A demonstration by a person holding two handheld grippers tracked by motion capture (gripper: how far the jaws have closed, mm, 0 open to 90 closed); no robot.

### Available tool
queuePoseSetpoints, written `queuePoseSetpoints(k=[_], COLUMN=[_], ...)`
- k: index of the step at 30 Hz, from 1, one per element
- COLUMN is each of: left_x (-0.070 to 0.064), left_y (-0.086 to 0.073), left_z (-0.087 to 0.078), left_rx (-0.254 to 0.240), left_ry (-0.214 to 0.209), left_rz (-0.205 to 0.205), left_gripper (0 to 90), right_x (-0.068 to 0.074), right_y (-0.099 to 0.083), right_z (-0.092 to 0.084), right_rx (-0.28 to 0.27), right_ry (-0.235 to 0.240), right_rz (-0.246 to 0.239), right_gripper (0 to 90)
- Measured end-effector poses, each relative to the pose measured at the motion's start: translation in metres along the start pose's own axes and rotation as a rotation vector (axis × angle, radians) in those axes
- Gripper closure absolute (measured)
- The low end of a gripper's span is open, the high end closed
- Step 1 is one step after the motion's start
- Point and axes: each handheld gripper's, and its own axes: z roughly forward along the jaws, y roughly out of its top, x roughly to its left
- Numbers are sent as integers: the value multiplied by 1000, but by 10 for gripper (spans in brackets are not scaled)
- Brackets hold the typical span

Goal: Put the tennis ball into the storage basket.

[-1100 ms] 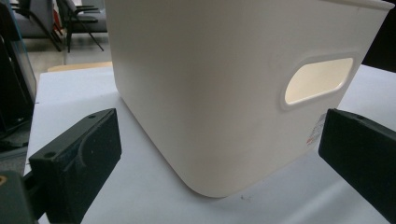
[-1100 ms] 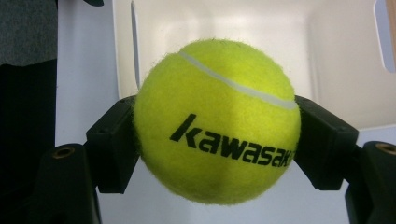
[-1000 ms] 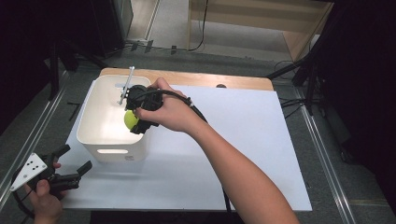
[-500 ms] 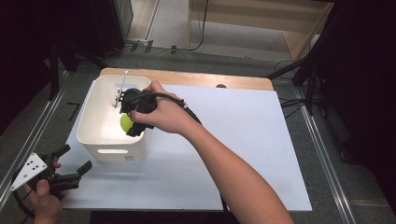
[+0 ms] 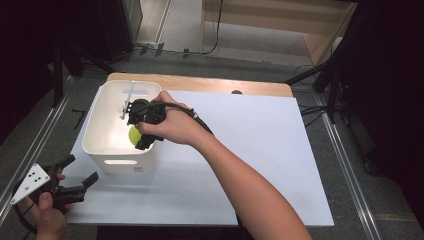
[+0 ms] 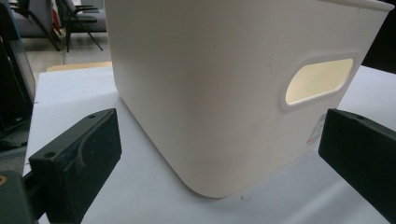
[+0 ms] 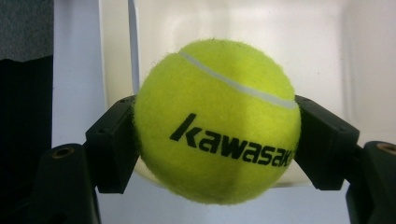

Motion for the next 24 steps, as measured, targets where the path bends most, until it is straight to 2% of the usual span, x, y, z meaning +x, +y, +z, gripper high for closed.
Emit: queuePoseSetpoints(k=[9, 10, 14, 15, 24], left_x=[0, 0, 0, 0, 0], left_y=[0, 0, 0, 0, 0], left_z=[0, 0, 0, 0, 0], left_rx=[0, 0, 0, 0, 0], left_ry=[1, 1, 0, 0, 2], left_rz=[0, -1, 0, 0, 0], left_gripper=[0, 0, 0, 0, 0], right_x=[1, 1, 2, 3, 1], right_y=[-1, -1, -2, -3, -14], right_z=[0, 0, -1, -2, -10], right_rx=[-7, -2, -12, -14, -46], right_ry=[6, 3, -1, -3, -24], right_rz=[4, -14, -15, 2, 22], right_gripper=[225, 222, 132, 113, 93])
